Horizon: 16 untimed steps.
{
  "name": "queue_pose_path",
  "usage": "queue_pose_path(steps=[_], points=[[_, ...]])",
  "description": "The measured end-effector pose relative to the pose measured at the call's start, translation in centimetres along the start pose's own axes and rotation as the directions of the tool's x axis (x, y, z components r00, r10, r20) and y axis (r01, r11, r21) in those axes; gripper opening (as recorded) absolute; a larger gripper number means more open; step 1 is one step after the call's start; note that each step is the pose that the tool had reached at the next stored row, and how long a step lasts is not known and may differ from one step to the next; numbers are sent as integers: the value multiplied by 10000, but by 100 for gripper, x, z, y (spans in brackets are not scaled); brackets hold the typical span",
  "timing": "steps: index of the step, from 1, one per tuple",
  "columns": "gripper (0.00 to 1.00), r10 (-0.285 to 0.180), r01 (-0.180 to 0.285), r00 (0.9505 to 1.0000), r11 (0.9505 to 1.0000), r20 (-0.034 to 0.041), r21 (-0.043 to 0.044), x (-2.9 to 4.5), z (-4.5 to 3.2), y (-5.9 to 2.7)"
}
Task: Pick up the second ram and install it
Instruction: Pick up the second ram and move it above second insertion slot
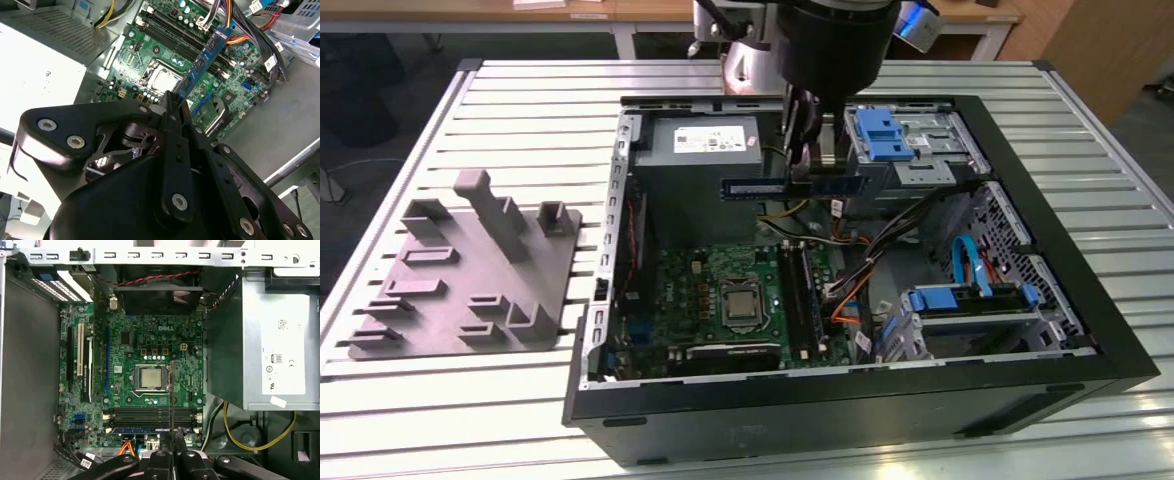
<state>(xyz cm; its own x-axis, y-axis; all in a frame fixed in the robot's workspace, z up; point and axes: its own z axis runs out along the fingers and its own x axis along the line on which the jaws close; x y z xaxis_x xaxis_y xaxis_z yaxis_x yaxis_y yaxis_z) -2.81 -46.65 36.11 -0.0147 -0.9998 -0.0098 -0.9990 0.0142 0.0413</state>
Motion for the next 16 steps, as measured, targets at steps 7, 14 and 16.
queue_pose_path(steps=[7,14,16], points=[[14,0,0,10000,10000,2,1,1,126,-5],[14,1,-1,10000,10000,1,0,2,230,-10],[14,1,-1,10000,10000,2,1,3,257,-11]])
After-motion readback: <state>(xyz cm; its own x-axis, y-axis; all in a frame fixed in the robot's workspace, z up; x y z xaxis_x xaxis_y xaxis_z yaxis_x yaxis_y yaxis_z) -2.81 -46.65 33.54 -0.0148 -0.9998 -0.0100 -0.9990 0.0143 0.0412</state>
